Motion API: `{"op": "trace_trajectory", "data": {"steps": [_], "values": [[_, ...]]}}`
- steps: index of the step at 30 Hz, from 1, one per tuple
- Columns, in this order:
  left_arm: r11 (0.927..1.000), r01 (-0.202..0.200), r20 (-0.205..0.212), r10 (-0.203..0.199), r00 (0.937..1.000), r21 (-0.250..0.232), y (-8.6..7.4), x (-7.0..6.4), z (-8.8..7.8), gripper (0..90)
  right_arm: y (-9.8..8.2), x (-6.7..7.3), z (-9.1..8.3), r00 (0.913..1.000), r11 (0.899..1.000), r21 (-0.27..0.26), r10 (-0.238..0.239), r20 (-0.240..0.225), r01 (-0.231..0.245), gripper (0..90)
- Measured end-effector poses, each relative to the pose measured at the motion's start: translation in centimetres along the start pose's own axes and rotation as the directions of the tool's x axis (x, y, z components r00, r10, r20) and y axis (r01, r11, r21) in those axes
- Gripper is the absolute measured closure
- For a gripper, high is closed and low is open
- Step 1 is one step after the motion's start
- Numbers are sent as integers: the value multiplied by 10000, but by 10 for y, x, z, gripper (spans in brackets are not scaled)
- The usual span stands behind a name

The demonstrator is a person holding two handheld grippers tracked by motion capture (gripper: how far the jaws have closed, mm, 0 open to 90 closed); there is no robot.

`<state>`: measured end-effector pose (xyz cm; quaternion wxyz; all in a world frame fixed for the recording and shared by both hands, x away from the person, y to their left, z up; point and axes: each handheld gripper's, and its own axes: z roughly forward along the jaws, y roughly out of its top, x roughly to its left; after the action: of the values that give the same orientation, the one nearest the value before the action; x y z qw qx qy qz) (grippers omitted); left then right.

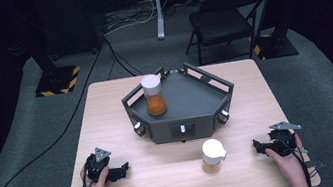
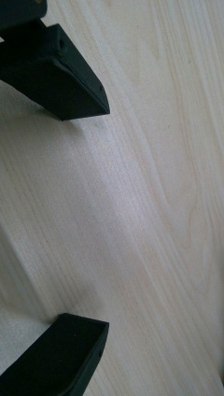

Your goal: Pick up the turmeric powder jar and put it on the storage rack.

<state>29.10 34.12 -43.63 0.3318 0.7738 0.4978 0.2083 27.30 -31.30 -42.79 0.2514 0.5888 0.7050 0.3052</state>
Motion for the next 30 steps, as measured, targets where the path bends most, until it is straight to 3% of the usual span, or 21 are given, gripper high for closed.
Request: {"op": "trace_trajectory", "data": {"steps": [16, 30], "values": [[10000, -1, -1, 1, 10000, 0, 0, 0, 0, 0, -6, -11, -31, 9973, 9958, -903, 52, -738, -119, 87], [10000, -6, 5, 6, 10000, 1, 0, 0, 0, 0, 4, -9, -51, 9780, 9946, -985, -535, -2019, 340, 35]]}}
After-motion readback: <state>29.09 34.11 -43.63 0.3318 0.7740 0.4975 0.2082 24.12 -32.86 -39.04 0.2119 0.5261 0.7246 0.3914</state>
